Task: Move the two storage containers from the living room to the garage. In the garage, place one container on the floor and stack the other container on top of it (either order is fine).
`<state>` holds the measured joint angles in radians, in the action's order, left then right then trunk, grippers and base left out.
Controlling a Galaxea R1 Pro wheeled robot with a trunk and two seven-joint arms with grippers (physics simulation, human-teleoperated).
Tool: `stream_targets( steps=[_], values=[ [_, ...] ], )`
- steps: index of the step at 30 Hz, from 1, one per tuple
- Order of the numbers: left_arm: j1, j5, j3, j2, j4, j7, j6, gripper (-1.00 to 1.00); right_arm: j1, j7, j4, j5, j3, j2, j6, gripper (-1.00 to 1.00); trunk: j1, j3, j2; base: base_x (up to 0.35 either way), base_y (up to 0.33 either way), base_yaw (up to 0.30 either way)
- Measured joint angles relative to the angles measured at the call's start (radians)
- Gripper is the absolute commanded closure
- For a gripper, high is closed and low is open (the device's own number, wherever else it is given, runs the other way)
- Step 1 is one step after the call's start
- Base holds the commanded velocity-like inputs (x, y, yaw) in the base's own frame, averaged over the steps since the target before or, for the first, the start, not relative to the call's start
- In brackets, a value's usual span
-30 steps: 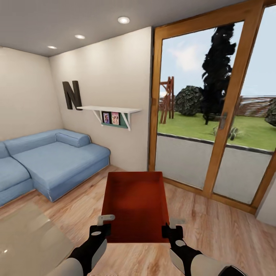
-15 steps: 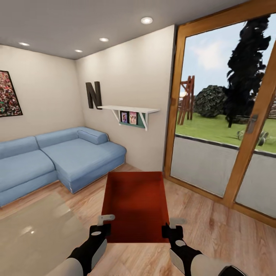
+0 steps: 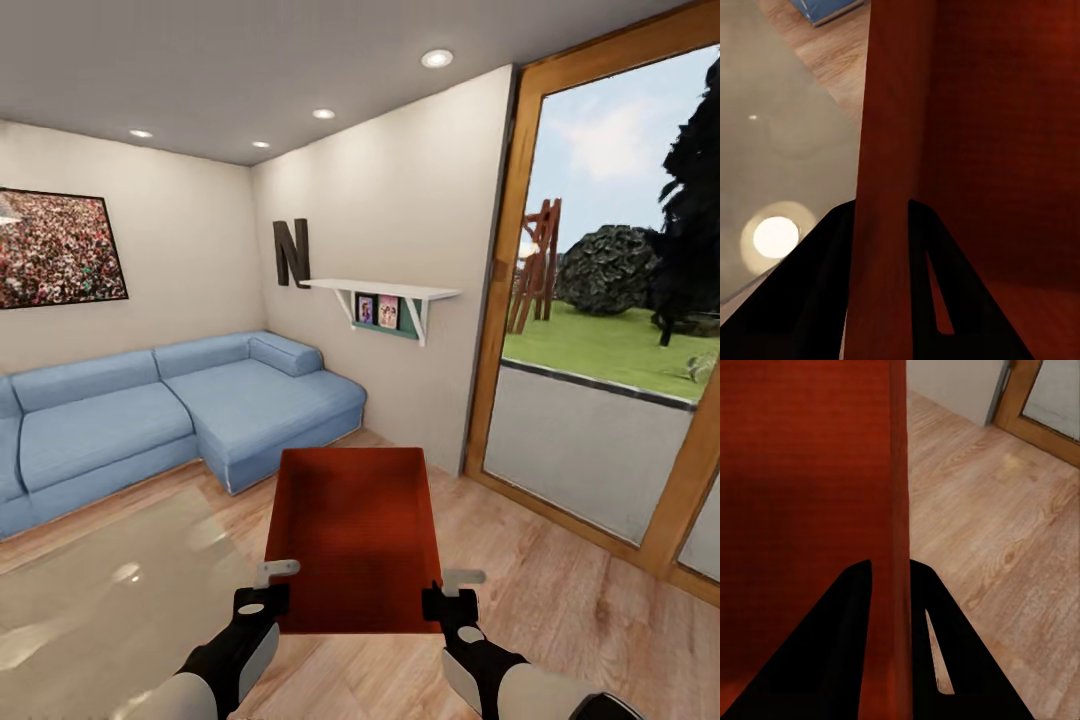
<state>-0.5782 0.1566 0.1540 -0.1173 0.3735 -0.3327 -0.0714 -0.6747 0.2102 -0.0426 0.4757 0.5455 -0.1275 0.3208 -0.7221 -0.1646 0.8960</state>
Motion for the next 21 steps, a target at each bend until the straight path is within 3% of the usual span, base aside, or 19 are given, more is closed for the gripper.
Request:
stream_targets(
  steps=[21],
  values=[
    [0.000, 0.001, 0.001, 0.000, 0.000, 0.000, 0.000, 1.00, 0.000, 0.000, 0.000, -0.001, -0.001, 0.000, 0.000, 1.00, 0.000, 0.012, 0.000, 0.000, 0.000, 0.267]
  ],
)
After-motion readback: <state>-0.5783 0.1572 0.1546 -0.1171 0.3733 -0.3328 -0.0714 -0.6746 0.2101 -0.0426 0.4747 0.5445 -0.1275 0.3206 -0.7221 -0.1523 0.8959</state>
